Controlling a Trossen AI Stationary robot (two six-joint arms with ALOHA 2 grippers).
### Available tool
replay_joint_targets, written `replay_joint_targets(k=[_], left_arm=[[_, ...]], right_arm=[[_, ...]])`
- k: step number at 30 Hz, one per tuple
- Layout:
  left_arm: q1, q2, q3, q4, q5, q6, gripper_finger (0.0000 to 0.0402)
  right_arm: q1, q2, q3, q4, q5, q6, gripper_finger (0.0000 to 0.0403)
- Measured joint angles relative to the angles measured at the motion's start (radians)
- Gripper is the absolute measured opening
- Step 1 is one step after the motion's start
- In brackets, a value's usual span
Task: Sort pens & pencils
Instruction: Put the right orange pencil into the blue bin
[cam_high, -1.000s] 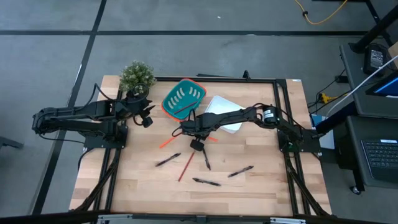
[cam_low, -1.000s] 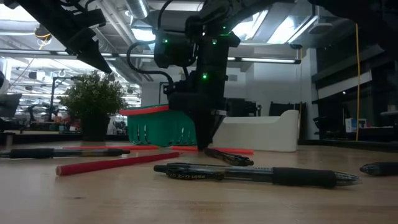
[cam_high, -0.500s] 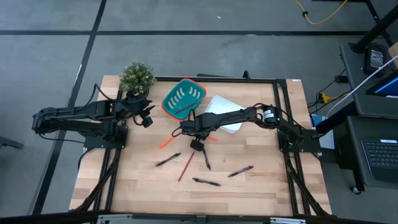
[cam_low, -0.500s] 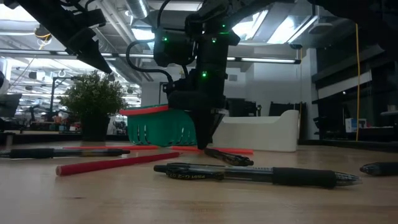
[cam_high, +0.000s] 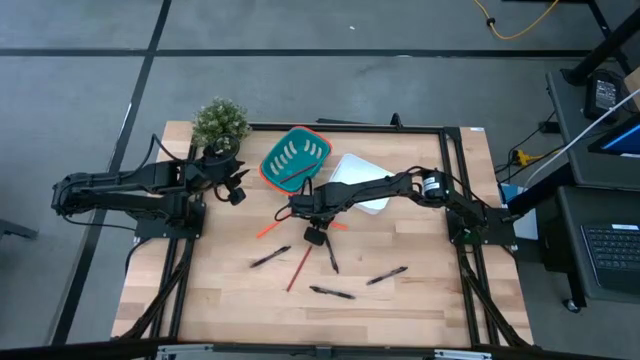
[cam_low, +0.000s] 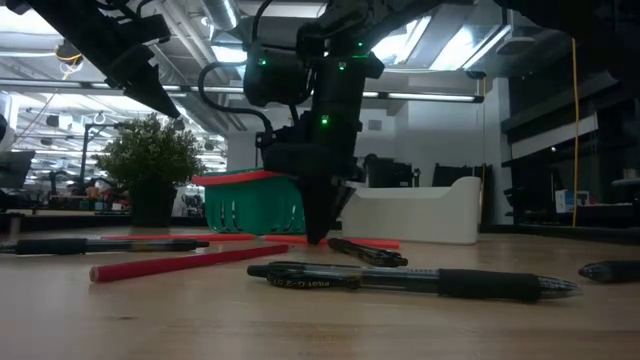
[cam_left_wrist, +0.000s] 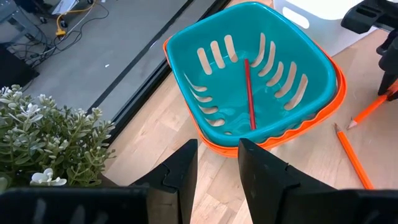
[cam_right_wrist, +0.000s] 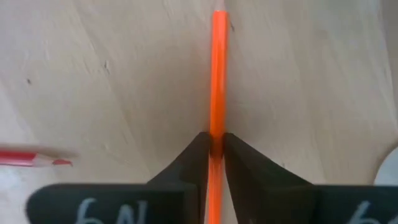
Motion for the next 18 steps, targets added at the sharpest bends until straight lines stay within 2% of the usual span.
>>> replay_joint_targets(k=[7,15,18], left_arm=[[0.0,0.0,0.0,0.0,0.0,0.0,0.011],[0.0,0.0,0.0,0.0,0.0,0.0,0.011],[0.0,0.0,0.0,0.0,0.0,0.0,0.011]], right_arm=[[0.0,0.004,0.001,-0.001,0.008,0.003,0.0068],[0.0,0.03,0.005,-0.006,-0.004,0.006,0.0022],[-0.001,0.035,0.005,-0.01,-0.028,0.005,0.0017]])
